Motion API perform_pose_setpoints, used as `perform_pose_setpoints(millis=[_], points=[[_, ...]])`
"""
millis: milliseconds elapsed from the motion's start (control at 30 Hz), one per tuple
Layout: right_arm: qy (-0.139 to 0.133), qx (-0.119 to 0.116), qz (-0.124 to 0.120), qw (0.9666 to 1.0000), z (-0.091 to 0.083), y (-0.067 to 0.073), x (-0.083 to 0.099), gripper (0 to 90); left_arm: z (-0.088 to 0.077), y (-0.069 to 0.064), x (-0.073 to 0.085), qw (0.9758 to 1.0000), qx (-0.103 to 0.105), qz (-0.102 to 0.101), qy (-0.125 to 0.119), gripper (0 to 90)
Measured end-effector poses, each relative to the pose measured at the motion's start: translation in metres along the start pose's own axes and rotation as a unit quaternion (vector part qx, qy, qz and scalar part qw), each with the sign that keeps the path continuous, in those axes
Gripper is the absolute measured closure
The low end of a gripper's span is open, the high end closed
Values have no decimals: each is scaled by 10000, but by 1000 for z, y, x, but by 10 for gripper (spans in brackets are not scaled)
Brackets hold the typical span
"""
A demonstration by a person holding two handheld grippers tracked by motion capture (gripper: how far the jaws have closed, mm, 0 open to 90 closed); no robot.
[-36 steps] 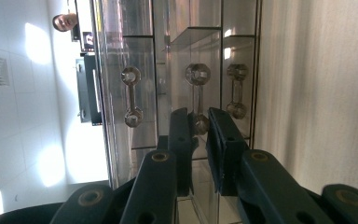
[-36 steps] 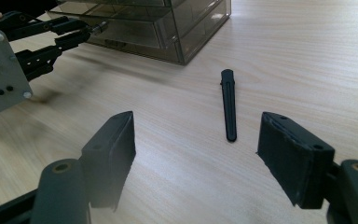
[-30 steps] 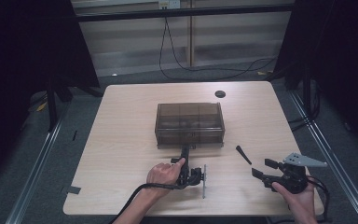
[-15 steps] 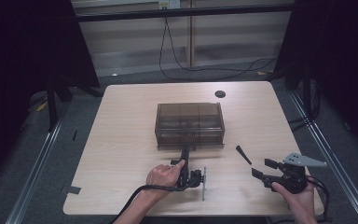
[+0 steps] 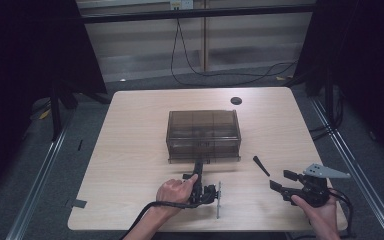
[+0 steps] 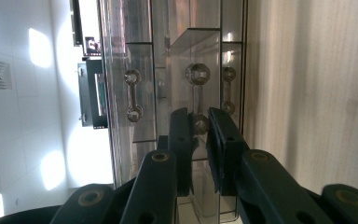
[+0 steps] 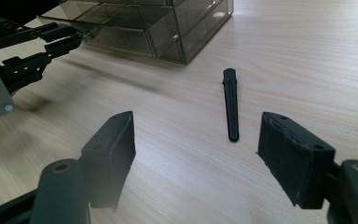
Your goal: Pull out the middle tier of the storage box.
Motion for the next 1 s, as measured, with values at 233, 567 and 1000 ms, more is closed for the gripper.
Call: perform_pose_setpoints(millis=[233,567,1000], points=[[-1,-4,-5,10000,0,0,0,275,-3,0,0,10000,19,38,-46,808],[-4,-19,4,10000,0,1,0,273,-6,-1,0,10000,22,7,-82,808],[-1,-15,-3,10000,0,0,0,273,-11,-2,2,9999,52,1,-121,807]])
Point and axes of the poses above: each handheld gripper's, and its own axes: z roughly forward along the jaws, x roughly out of its underside, y roughly to its left, the point moved 10 cm from there along z, roughly forward along the jaws, and after that the axes turned 5 degrees about -z, right-handed, at the moved point
